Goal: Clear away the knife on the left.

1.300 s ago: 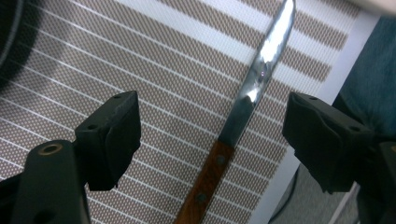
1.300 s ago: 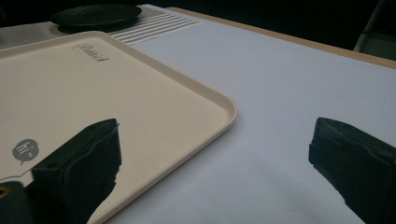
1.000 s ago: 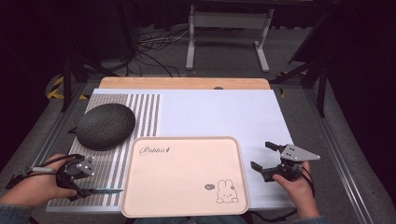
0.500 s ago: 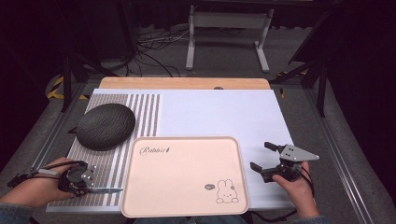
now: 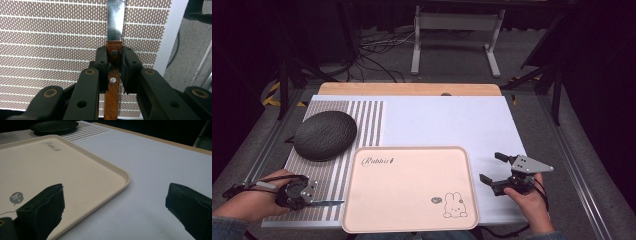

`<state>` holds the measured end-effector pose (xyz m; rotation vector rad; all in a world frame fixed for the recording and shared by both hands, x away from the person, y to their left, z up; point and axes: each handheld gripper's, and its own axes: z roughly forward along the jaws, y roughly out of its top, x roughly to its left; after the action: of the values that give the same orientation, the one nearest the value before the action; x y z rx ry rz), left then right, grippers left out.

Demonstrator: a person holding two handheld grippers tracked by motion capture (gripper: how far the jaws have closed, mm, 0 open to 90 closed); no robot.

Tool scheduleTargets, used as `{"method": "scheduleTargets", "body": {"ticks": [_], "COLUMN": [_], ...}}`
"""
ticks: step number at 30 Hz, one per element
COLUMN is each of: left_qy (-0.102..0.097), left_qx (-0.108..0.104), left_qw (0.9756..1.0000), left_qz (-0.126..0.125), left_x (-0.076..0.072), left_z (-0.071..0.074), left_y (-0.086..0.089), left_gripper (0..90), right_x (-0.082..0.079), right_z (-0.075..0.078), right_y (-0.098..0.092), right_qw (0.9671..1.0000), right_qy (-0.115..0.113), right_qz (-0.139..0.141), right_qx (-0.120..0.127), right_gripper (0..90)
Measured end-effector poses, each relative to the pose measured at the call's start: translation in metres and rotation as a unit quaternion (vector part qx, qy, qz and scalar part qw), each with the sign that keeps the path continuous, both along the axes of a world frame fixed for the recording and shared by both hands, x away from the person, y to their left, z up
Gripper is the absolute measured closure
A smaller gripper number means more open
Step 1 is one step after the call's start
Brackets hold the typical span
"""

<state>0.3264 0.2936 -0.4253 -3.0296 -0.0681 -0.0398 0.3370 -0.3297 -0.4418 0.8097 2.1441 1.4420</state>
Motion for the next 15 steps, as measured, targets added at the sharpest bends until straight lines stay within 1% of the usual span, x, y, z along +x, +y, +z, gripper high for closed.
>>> {"method": "scheduleTargets", "body": {"ticks": [1,2,3,4,5,6,7,8,9,11,12,13,14,15], "left_qy": [0.002,0.002,-0.001,0.004,-0.003,-0.003,-0.008,-0.011,-0.011,-0.011,-0.011,-0.008,-0.003,0.003], "left_qx": [-0.010,-0.010,0.000,-0.004,-0.006,-0.006,-0.011,-0.018,-0.018,-0.033,-0.033,-0.037,-0.048,-0.047], "left_qw": [0.9999,0.9999,1.0000,1.0000,0.9999,0.9999,0.9998,0.9996,0.9996,0.9988,0.9988,0.9982,0.9973,0.9967], "left_qz": [0.002,0.002,0.003,0.008,0.009,0.009,0.012,0.021,0.021,0.035,0.035,0.046,0.056,0.066], "left_x": [0.000,0.000,0.000,0.000,0.000,0.000,0.000,0.000,0.000,0.000,0.000,0.001,0.001,0.001], "left_z": [-0.001,-0.001,0.001,0.001,0.003,0.003,0.009,0.013,0.013,0.022,0.022,0.026,0.028,0.031], "left_y": [0.001,0.001,0.001,0.002,0.003,0.003,0.005,0.007,0.007,0.008,0.008,0.008,0.009,0.009], "left_gripper": [77.9,78.0,78.0,78.0,78.0,78.0,78.0,78.0,78.0,78.0,78.0,78.0,78.0,78.0], "right_x": [0.000,0.000,0.000,0.000,0.000,0.000,0.000,0.000,0.000,0.000,0.000,0.000,0.000,0.000], "right_z": [0.000,0.000,0.000,0.000,0.000,0.000,0.000,0.000,0.000,0.000,0.000,0.000,0.000,0.000], "right_y": [0.000,0.000,0.000,0.000,0.000,0.000,0.000,0.000,0.000,0.000,0.000,0.000,0.000,0.000], "right_qw": [1.0000,1.0000,1.0000,1.0000,1.0000,1.0000,1.0000,1.0000,1.0000,1.0000,1.0000,1.0000,1.0000,1.0000], "right_qy": [0.000,0.000,0.000,0.000,-0.001,-0.001,-0.001,-0.001,-0.001,-0.001,-0.001,-0.001,-0.001,0.000], "right_qz": [0.000,0.000,0.000,0.000,0.001,0.001,0.001,0.001,0.001,0.001,0.001,0.001,0.001,-0.001], "right_qx": [0.000,0.000,0.000,0.000,0.000,0.001,0.001,0.001,0.001,0.001,0.001,0.001,0.001,0.001], "right_gripper": [2.7,2.7,2.7,2.7,2.7,2.6,2.6,2.6,2.6,2.5,2.5,2.4,2.4,2.4]}}
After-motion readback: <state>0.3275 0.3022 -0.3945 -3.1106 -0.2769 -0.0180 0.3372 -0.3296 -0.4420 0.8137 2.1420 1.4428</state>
